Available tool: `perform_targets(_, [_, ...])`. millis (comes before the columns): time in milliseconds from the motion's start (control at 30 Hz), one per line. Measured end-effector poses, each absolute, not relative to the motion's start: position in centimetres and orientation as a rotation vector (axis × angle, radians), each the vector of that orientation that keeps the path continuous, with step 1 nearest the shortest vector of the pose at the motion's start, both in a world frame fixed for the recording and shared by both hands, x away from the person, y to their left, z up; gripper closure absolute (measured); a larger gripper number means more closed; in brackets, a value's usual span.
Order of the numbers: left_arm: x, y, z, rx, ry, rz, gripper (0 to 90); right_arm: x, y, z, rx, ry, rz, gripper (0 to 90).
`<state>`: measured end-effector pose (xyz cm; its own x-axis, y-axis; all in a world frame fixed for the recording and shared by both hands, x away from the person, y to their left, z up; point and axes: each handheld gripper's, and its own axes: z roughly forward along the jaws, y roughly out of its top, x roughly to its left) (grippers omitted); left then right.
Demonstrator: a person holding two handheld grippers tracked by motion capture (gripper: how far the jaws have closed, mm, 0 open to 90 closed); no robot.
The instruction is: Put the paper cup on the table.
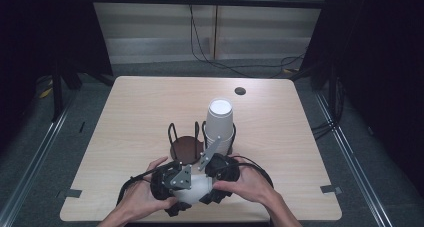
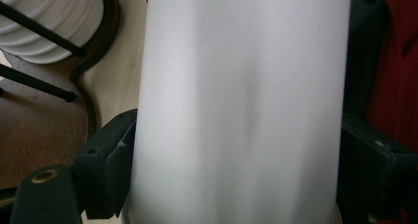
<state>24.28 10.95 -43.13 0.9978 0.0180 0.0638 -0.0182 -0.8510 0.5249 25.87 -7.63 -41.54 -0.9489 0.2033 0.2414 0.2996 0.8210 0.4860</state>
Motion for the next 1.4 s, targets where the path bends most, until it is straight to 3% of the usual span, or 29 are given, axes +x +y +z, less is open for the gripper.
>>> perform_targets(933, [25.1,13.4,-41.2,2.383,0.067,0.045,15.6,26.1,-8.9,-41.3,-0.424,-2.803,-0.871,25.2])
perform_targets(1400, [25.9,16.2,-40.8,2.177,0.292,0.03,16.0,26.4,-11.1,-41.7,-0.533,-2.778,-0.9,24.9])
